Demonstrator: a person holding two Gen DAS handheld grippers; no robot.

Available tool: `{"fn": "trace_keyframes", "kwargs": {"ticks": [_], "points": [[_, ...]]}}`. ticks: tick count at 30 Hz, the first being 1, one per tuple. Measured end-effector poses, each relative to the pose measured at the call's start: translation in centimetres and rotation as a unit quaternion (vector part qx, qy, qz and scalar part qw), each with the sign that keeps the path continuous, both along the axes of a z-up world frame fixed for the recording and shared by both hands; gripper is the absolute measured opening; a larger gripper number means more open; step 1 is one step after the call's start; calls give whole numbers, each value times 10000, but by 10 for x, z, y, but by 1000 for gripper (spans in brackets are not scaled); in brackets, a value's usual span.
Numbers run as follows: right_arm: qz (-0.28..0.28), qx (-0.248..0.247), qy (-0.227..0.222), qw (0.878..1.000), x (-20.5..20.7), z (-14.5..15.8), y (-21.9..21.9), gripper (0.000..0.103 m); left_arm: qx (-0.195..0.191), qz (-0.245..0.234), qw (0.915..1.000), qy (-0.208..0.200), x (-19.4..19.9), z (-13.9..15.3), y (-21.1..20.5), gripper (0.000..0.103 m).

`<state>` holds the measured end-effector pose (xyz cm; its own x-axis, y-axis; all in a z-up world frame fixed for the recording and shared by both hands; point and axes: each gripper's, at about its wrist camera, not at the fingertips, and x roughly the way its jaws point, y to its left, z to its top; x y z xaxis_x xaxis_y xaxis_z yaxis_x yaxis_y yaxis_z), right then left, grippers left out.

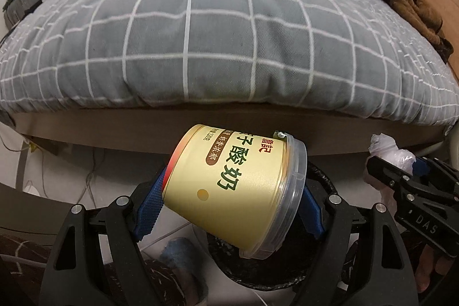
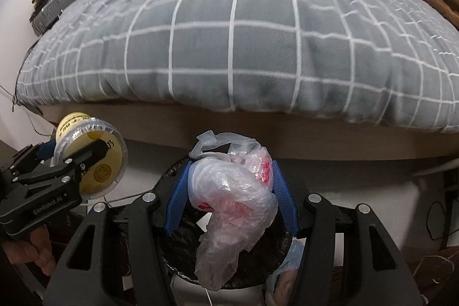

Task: Collect trash
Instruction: 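Open the right tool over the bin while the left tool releases the yogurt cup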

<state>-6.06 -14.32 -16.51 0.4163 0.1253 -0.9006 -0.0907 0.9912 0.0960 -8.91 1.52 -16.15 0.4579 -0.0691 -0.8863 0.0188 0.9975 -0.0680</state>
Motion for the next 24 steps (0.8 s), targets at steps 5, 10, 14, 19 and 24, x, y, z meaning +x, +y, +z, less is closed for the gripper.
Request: {"fn": "trace_keyframes", "kwargs": {"ticks": [5, 10, 14, 19, 24], "points": [[74, -32, 141, 9999, 1, -13, 10, 54, 26, -6, 10000, 67, 0, -9, 7, 78], [149, -45, 129, 9998, 3, -15, 22, 56, -6, 93, 9999, 126, -5, -13, 20, 78], [179, -102, 95, 9997, 3, -16, 31, 70, 0, 144, 9998, 142, -7, -15, 27, 78], [56, -131, 8, 9999, 1, -12, 23, 82, -21, 121, 9998, 134, -6, -15, 30, 78], [-190, -175, -42, 9997, -5, -4, 1, 90, -46, -52, 9999, 153, -1, -12, 6, 78]]}}
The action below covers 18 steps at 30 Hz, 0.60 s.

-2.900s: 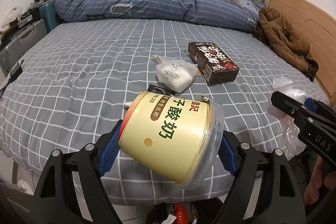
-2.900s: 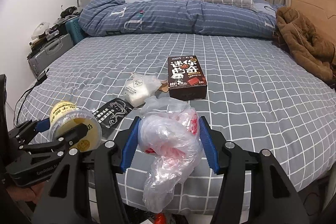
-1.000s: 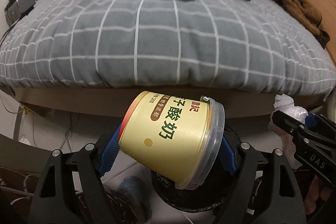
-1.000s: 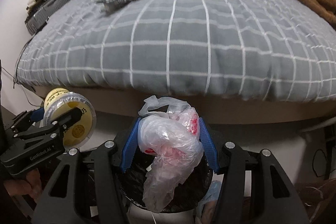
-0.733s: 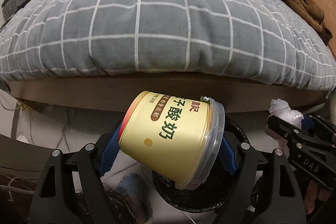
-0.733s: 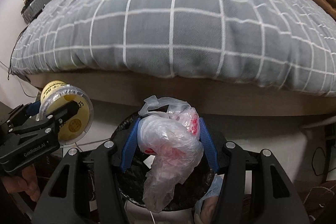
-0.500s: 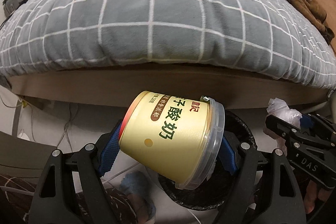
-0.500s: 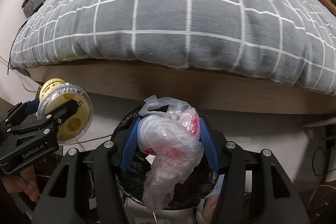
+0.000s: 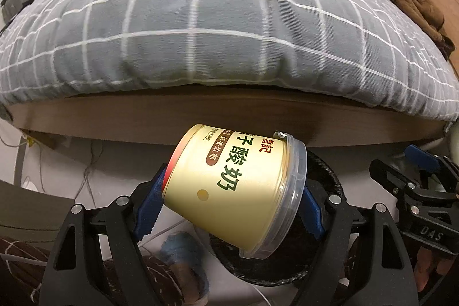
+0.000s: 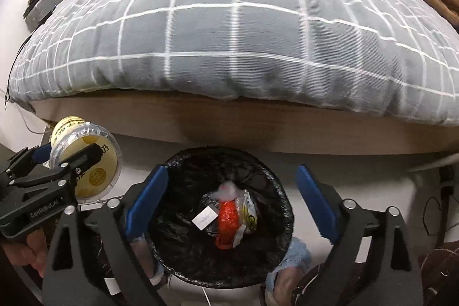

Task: Collect trash
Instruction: 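Open the right tool over the bin while the left tool releases the yogurt cup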

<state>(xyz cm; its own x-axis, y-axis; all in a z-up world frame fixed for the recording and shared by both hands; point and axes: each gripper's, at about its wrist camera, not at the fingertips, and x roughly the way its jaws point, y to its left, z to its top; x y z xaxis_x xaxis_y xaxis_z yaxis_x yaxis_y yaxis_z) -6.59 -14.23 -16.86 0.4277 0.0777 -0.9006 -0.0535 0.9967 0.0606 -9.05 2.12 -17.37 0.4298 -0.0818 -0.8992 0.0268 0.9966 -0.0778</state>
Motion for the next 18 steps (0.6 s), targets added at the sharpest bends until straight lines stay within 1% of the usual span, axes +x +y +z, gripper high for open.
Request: {"fn": "trace_keyframes", "kwargs": {"ticks": [4, 7, 11, 15, 18], "points": [[-187, -81, -58, 9998, -6, 3, -20, 95, -82, -145, 9999, 31, 1, 0, -15, 78], [-279, -128, -28, 9995, -8, 5, -34, 95, -115, -267, 9996, 45, -1, 0, -29, 78], [-427, -227, -131, 9987, -16, 11, -45, 95, -93, -445, 9990, 31, -4, 2, -48, 78], [-598, -409, -228, 9971, -23, 21, -62, 95, -157, -591, 9981, 19, -8, 8, -60, 78], [-664, -410, -291, 9965, -26, 25, -70, 95, -150, -648, 9978, 23, -10, 8, -65, 78]]}}
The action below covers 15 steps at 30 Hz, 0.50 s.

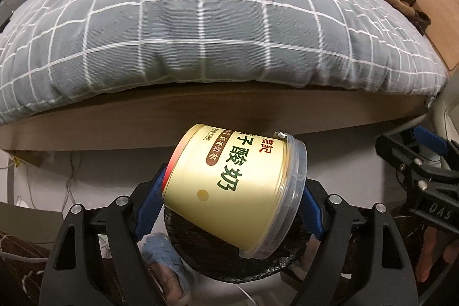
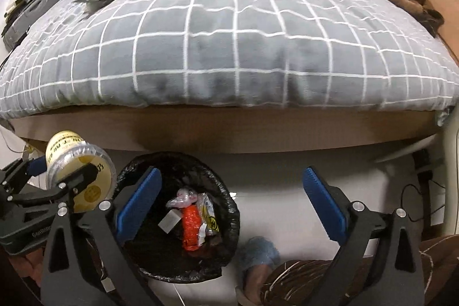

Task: Collect trash
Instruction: 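Open the right tool over the bin while the left tool releases the yogurt cup, then raise both tools back toward the remaining trash on the bed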

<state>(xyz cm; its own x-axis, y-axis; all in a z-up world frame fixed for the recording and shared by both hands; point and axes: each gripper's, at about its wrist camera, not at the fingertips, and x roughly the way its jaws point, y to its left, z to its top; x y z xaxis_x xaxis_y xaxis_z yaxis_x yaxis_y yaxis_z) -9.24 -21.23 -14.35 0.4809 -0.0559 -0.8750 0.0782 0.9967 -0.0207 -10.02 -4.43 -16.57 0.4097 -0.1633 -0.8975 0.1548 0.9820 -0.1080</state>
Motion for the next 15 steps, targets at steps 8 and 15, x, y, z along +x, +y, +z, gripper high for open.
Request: {"fn": "trace_keyframes", "kwargs": {"ticks": [8, 15], "points": [[-9, -26, -16, 10000, 2, 0, 1, 95, 114, 15, 9999, 25, -2, -12, -6, 92], [53, -26, -113, 9999, 5, 6, 7, 95, 264, 104, 9995, -153, 1, -5, 5, 97]]}}
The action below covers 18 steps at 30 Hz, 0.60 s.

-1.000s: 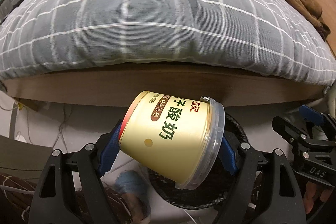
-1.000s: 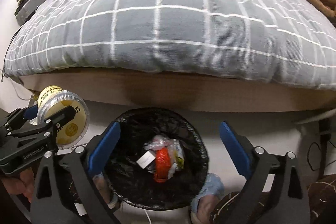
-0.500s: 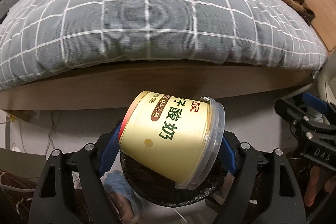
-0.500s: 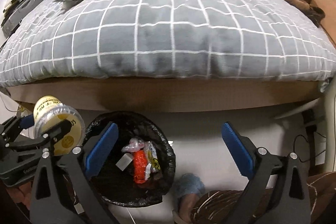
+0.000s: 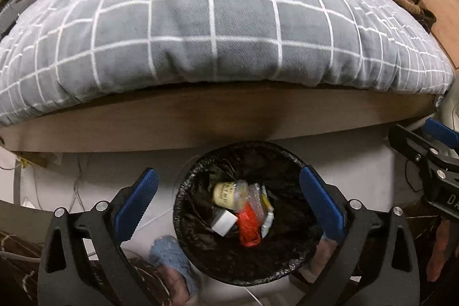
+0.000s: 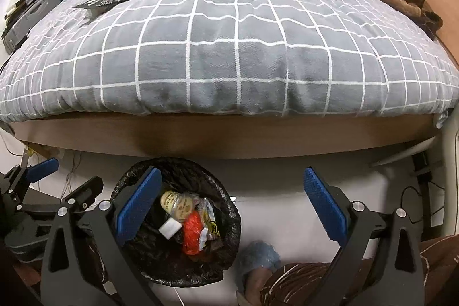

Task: Collect trash
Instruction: 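Raise both tools back toward the remaining trash on the bed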

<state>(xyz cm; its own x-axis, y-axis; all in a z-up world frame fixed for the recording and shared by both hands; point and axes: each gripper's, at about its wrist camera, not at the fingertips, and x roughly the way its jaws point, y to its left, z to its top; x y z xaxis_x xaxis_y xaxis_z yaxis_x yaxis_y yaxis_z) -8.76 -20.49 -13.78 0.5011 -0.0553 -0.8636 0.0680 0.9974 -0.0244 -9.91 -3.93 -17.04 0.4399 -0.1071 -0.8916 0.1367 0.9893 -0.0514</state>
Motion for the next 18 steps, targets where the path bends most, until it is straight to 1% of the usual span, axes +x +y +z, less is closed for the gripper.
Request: {"fn": "trace_keyframes", "kwargs": {"ticks": [4, 7, 9, 13, 16, 18], "points": [[70, -22, -207, 9998, 0, 13, 5, 95, 102, 56, 9997, -216, 2, 14, 1, 97], [112, -28, -391, 9992, 2, 25, 7, 95, -29, 125, 9994, -322, 6, 29, 7, 97], [133, -54, -595, 9981, 2, 37, 10, 95, -156, 177, 9989, -412, 7, 41, 11, 97], [234, -190, -971, 9948, 3, 59, 16, 95, -156, 211, 9977, -623, 9, 62, 16, 97], [260, -180, -1127, 9931, 7, 70, 16, 95, -104, 211, 9965, -796, 10, 77, 17, 97], [265, -175, -1233, 9919, 11, 77, 17, 95, -134, 219, 9956, -904, 14, 88, 18, 97]]}}
